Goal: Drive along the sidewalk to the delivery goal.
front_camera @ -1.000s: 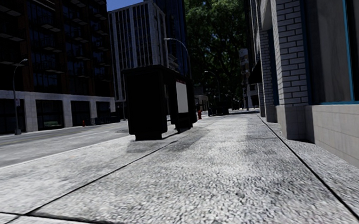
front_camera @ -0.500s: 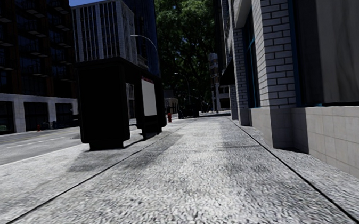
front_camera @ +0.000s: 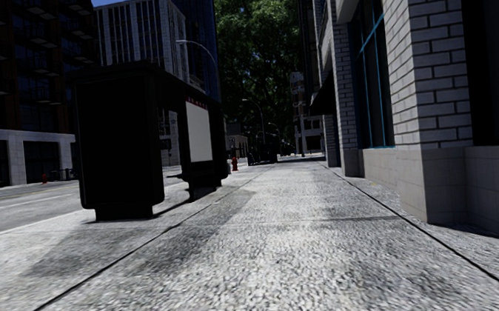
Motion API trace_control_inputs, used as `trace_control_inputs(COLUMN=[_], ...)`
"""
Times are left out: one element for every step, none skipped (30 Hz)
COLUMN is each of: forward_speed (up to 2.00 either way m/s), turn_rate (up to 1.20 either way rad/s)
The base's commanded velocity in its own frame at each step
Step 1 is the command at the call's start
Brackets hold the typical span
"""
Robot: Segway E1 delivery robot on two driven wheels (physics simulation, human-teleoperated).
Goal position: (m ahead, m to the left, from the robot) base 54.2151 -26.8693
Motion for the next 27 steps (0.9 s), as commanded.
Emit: trace_control_inputs(forward_speed=[2.0, 2.0, 2.0, 2.0, 2.0, 2.0, 2.0, 2.0, 2.0, 2.0, 2.0, 2.0, 2.0, 2.0, 2.0, 2.0, 2.0, 2.0, 2.0, 2.0, 2.0, 2.0, 2.0, 2.0, 2.0, 2.0, 2.0], turn_rate=[-0.19, -0.19, -0.21, -0.26, -0.3, -0.3, -0.32, -0.32, -0.33, -0.33, -0.33, -0.33, -0.33, -0.33, -0.33, -0.33, -0.33, -0.27, 0.0, 0.0, 0.0, 0.0, 0.0, 0.0, 0.0, 0.0, 0.0])
